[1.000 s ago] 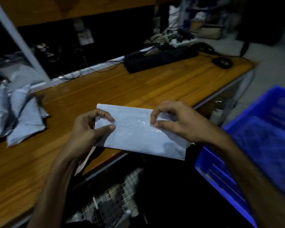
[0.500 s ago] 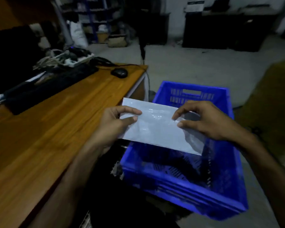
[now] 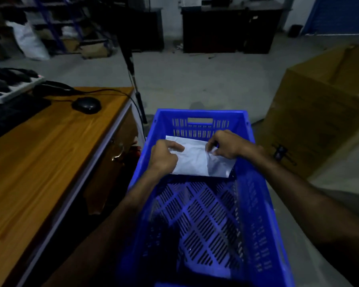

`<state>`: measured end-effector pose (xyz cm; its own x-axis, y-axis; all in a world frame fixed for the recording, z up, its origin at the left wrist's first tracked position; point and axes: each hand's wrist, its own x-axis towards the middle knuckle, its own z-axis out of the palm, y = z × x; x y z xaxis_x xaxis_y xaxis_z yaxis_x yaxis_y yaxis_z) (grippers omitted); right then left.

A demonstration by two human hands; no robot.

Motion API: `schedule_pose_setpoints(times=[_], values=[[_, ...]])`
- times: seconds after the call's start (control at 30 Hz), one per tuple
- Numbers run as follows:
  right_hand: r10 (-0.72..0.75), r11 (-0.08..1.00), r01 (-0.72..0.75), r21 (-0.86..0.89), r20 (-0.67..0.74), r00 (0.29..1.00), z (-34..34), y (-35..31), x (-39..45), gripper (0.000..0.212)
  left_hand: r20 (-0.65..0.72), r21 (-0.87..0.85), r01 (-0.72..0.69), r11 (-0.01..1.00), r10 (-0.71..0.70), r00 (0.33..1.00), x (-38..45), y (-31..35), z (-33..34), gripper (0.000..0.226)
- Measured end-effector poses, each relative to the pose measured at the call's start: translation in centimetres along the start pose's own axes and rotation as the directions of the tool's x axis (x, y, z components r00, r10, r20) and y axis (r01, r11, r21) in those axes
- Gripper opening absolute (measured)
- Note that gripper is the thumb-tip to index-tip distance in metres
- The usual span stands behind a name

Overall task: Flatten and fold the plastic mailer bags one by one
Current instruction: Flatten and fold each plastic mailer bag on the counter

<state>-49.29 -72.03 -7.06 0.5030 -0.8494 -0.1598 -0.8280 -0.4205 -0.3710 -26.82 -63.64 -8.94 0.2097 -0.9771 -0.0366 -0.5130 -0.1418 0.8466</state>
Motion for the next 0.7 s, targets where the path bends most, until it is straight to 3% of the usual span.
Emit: schedule_pose_setpoints(times=[0.2,0.37,0.5,0.6,0.7], values=[[0.183,0.98,-0.178,-0.09,0.056,0.981,0.2,2.1,3.0,0.038,0.046,0.105,0.003,0.994,-0.008,0.999,5.0,-1.5,3.4,0.046],[0.291,0.951,-0.28,-0.133,0.072,0.954,0.5,2.3,4.2,0.045,0.111,0.33,-0.042,0.943,0.005,0.994,6.8,-3.9,5.0,0.03],[0.324,0.937,-0.311,-0.159,0.063,0.944,0.9,2.1,5.0,0.05,0.142,0.457,-0.101,0.884,0.04,0.989,6.2,-4.0,5.7,0.045],[0.336,0.932,-0.322,-0.167,0.064,0.94,1.4,2.1,5.3,0.054,0.059,0.552,-0.086,0.829,0.064,0.996,4.1,-3.1,7.0,0.042],[0.338,0.932,-0.324,-0.162,0.07,0.938,1.9,2.3,5.4,0.058,0.127,0.6,-0.117,0.792,0.05,0.991,2.6,-2.8,8.4,0.037]])
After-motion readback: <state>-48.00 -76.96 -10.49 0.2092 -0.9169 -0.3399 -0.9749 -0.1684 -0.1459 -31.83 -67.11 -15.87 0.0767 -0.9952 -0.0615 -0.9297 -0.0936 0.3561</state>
